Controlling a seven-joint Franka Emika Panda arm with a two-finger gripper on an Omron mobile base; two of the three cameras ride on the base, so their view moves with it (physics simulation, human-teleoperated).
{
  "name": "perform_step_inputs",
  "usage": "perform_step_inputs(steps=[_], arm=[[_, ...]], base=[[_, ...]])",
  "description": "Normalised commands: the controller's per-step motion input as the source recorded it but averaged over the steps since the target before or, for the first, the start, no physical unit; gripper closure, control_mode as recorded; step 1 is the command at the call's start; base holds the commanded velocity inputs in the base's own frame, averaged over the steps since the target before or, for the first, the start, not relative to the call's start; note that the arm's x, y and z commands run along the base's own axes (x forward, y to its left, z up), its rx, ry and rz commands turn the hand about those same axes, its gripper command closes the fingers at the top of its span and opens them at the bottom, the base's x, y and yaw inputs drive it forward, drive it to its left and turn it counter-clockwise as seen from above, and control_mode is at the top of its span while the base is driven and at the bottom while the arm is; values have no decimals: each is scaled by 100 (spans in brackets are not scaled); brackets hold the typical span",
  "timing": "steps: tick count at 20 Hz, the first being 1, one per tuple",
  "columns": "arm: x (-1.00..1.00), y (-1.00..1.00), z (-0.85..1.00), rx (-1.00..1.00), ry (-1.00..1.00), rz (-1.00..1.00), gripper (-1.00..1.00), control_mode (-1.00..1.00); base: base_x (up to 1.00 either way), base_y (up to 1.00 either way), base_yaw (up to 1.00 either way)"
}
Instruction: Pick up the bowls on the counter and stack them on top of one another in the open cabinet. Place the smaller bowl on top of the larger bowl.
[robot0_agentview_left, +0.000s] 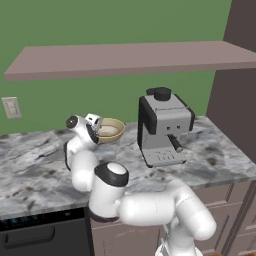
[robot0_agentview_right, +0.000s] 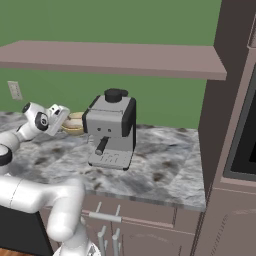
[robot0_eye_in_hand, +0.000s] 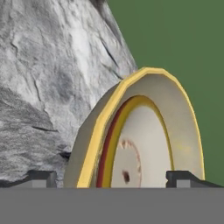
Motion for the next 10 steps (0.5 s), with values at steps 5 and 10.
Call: perform_step_inputs(steps=[5,10], arm=[[3,0,-20,0,5,0,-100,-100],[0,0,-25,0,11,0,100,-100]], base=[[0,0,0],[0,0,0]])
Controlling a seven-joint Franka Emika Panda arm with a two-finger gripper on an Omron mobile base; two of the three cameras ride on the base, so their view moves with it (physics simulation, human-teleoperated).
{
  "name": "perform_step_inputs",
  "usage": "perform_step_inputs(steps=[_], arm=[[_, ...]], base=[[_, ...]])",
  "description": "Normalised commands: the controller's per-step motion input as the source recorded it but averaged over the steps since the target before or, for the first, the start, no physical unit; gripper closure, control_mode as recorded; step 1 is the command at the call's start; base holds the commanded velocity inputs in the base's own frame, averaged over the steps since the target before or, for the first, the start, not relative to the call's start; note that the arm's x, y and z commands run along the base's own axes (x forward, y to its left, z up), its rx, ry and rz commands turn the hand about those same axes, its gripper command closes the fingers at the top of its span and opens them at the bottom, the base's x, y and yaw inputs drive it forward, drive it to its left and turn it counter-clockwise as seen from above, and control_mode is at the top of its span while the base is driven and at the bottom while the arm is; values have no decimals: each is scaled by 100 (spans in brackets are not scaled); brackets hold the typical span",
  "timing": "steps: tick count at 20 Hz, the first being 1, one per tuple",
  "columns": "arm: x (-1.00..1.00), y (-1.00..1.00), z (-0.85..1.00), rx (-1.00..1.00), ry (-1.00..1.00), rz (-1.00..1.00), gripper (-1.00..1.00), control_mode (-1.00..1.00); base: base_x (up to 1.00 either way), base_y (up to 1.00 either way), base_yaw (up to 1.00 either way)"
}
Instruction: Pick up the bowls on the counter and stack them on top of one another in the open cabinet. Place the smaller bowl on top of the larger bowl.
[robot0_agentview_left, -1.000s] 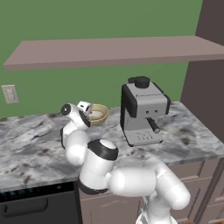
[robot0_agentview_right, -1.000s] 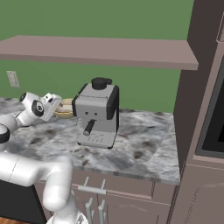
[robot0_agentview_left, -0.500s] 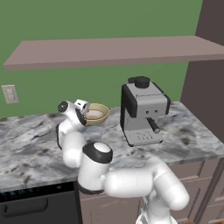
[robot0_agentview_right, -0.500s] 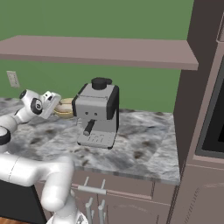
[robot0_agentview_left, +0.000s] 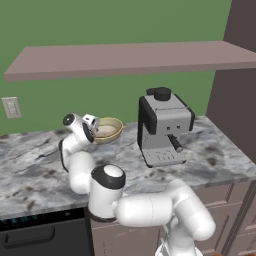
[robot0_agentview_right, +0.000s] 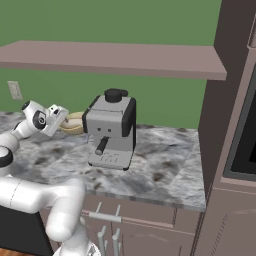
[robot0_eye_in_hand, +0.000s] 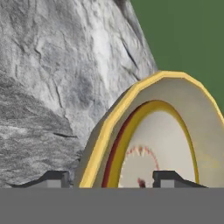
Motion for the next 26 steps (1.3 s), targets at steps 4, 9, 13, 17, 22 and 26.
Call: perform_step_inputs(steps=[4,9,13,17,22,26], arm=[[1,0,-9,1,2,0,100,-100],[0,-1,-2,2,0,0,100,-100],[0,0,0,0,0,0,100,-100],[-6,0,2,0,-2,0,100,-100],[-20,0,15,0,-8,0,100,-100],[-26,0,20,0,-7,0,100,-100]], base=[[0,0,0],[0,0,0],[0,0,0],[0,0,0],[0,0,0],[0,0,0]])
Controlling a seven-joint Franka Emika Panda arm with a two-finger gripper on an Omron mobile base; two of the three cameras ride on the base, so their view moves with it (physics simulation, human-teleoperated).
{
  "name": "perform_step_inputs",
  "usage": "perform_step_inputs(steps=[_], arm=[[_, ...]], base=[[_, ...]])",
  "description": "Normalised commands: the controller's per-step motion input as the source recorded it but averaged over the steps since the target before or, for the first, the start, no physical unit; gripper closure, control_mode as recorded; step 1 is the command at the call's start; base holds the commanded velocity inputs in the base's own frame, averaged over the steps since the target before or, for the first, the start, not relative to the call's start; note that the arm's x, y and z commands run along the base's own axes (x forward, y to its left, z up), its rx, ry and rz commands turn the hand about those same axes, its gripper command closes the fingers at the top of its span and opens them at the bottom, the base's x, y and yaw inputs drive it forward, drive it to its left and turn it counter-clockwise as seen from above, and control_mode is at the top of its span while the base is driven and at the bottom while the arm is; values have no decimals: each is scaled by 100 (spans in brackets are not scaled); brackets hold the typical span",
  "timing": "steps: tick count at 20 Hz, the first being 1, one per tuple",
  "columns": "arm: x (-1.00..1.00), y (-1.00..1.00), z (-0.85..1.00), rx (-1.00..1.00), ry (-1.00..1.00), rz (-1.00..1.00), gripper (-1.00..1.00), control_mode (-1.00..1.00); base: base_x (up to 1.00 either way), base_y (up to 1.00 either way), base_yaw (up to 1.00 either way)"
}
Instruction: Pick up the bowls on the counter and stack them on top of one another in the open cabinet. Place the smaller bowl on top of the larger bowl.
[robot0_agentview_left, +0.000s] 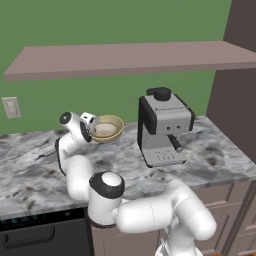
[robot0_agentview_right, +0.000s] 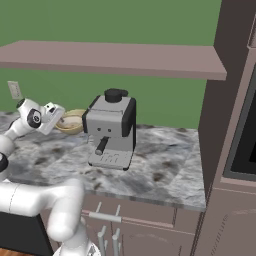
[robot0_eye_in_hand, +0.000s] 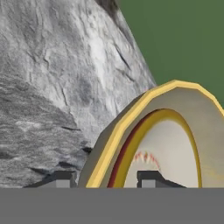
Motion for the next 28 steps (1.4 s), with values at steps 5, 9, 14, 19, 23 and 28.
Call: perform_step_inputs(steps=[5,9,14,19,23,28], arm=[[-31,0,19,0,-5,0,100,-100],[-33,0,21,0,-2,0,100,-100],[-35,0,26,0,0,0,100,-100],[-37,1,34,0,0,0,100,-100],[-41,4,30,0,0,0,100,-100],[-52,1,28,0,0,0,100,-100]], base=[[0,0,0],[0,0,0],[0,0,0],[0,0,0],[0,0,0],[0,0,0]])
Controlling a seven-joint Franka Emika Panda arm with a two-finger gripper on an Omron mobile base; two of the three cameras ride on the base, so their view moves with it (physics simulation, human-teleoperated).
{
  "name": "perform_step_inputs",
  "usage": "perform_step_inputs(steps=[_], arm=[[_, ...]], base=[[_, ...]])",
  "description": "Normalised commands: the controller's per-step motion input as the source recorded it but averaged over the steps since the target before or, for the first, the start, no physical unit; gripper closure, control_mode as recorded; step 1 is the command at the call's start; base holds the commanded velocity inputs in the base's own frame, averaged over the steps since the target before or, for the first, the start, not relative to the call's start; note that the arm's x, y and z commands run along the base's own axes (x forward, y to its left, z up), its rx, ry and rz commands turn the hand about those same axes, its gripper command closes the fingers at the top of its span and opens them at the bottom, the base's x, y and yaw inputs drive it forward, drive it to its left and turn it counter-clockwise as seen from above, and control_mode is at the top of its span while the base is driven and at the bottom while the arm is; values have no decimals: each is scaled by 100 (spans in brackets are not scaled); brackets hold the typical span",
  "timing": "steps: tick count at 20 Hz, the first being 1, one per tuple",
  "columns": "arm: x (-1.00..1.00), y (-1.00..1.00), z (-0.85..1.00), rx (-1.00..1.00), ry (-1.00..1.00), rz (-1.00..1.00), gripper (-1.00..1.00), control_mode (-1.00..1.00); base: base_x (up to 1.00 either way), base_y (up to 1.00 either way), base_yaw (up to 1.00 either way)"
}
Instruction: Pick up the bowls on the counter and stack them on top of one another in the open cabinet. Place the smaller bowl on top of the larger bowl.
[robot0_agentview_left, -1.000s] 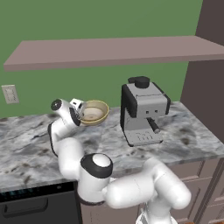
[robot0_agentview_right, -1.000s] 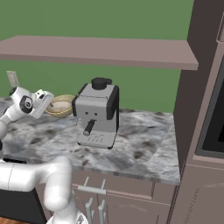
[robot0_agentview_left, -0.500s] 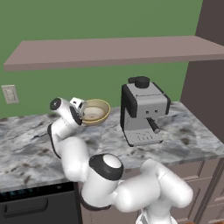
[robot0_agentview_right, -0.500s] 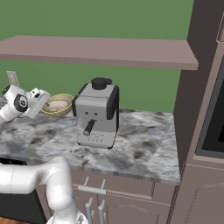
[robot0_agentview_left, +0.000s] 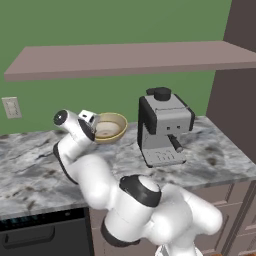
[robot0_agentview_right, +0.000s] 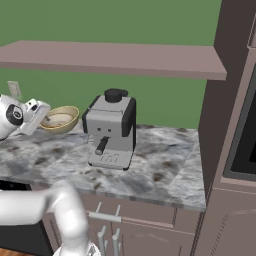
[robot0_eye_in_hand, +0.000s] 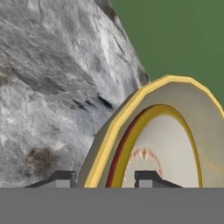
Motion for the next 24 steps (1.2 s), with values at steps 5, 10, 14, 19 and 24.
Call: perform_step_inputs(steps=[5,10,14,19,24], arm=[[-56,0,37,0,-2,0,100,-100],[-54,0,39,0,-4,0,100,-100],[-52,0,35,0,-4,0,100,-100],[-49,0,31,1,-2,0,100,-100],[-40,0,40,1,-6,0,100,-100]], base=[[0,0,0],[0,0,0],[0,0,0],[0,0,0],[0,0,0]])
